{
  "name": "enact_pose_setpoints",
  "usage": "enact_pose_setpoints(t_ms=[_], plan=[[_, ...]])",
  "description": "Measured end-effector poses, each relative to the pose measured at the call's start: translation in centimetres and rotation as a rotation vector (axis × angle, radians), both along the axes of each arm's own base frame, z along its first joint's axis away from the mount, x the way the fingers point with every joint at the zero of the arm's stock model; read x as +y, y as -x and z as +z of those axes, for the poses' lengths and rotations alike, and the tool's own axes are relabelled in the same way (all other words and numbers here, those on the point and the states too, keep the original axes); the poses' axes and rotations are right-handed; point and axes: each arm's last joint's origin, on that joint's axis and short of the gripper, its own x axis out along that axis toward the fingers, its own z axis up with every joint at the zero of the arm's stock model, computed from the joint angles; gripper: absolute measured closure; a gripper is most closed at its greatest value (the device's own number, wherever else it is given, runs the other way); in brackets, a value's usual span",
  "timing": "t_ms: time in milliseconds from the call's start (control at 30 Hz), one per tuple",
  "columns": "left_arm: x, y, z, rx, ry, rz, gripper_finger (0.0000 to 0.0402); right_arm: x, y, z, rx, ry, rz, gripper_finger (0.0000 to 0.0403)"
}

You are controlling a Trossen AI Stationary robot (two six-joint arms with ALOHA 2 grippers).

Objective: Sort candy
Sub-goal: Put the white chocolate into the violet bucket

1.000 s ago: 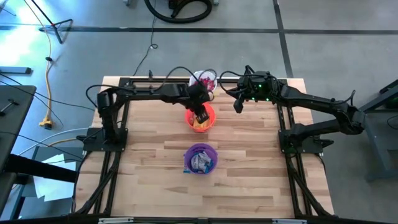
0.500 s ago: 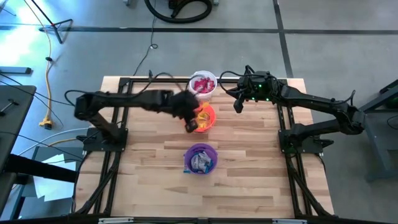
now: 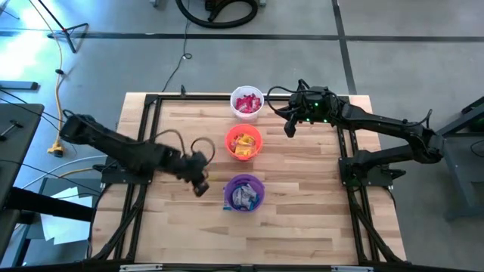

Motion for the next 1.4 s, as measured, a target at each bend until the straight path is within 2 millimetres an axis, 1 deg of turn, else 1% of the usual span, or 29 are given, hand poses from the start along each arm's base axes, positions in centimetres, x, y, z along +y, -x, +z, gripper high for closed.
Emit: enact_pose_setpoints(t_ms=[100,233,367,533,733,800,900,1000,1033,1133,1267,1400], plan=[[-1.9,1.3,-1.5,0.036,0.030,0.021,0.0401,0.0,0.0,0.0,0.000,-0.001,0.001,0.0403],[-3.7,2.4,-3.5,0.081,0.053,0.056,0.0401,0.0,0.0,0.0,-0.001,-0.002,0.000,0.0403],[-5.2,2.3,-4.6,0.010,0.078,0.064,0.0398,0.0,0.0,0.0,-0.007,-0.017,-0.006,0.0403],[-6.3,1.1,-5.8,-0.027,0.105,0.065,0.0370,0.0,0.0,0.0,-0.005,-0.026,-0.008,0.0403],[-7.0,-0.3,-8.0,-0.035,0.104,0.107,0.0319,0.0,0.1,-0.1,0.009,-0.016,-0.011,0.0403],[-7.4,-1.1,-8.7,-0.072,0.114,0.117,0.0301,-0.1,0.1,-0.2,0.015,-0.013,-0.019,0.0403],[-7.7,-1.8,-9.6,-0.099,0.109,0.123,0.0278,-0.1,0.1,-0.1,0.014,-0.010,-0.023,0.0403],[-7.9,-2.5,-10.3,-0.089,0.085,0.154,0.0258,-0.1,0.1,-0.1,0.015,-0.004,-0.019,0.0403],[-8.1,-3.1,-10.5,-0.099,0.092,0.162,0.0252,-0.1,0.1,-0.2,0.021,-0.005,-0.014,0.0403],[-8.3,-4.1,-10.7,-0.117,0.105,0.183,0.0241,0.0,0.2,-0.2,0.026,-0.010,0.000,0.0403],[-8.6,-5.4,-10.9,-0.155,0.118,0.179,0.0238,0.1,0.2,-0.4,0.042,-0.016,0.029,0.0403],[-8.6,-5.9,-11.6,-0.157,0.132,0.217,0.0238,0.2,0.2,-0.5,0.054,-0.015,0.052,0.0403]])
